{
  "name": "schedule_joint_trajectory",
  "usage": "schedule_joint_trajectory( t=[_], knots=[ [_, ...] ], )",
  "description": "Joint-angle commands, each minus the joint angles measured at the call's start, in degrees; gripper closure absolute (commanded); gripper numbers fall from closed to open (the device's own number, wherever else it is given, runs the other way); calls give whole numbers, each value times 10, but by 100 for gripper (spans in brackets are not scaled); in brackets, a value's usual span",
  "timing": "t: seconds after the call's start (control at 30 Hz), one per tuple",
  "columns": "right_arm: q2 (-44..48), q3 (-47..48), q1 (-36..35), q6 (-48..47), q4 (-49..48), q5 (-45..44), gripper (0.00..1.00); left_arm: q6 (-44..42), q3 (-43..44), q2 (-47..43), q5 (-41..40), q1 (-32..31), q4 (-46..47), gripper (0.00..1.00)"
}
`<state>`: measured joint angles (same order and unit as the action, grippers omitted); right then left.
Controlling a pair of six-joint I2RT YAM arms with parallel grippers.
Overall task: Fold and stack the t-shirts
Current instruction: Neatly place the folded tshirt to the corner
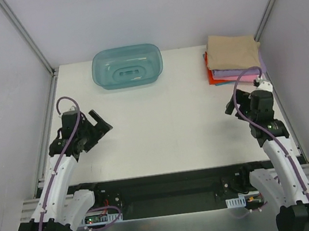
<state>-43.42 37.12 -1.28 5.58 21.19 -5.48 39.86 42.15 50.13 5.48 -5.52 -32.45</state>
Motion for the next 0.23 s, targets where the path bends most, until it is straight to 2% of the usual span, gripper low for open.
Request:
schedule_joint_trajectory(
  t=[0.0,0.2],
  knots=[
    [21,27,-3,10,17,-80,3,-14,-8,-16,18,7,38,1],
    [29,28,-4,-3,7,-78,3,-16,-15,-41,15,7,39,1]
  ],
)
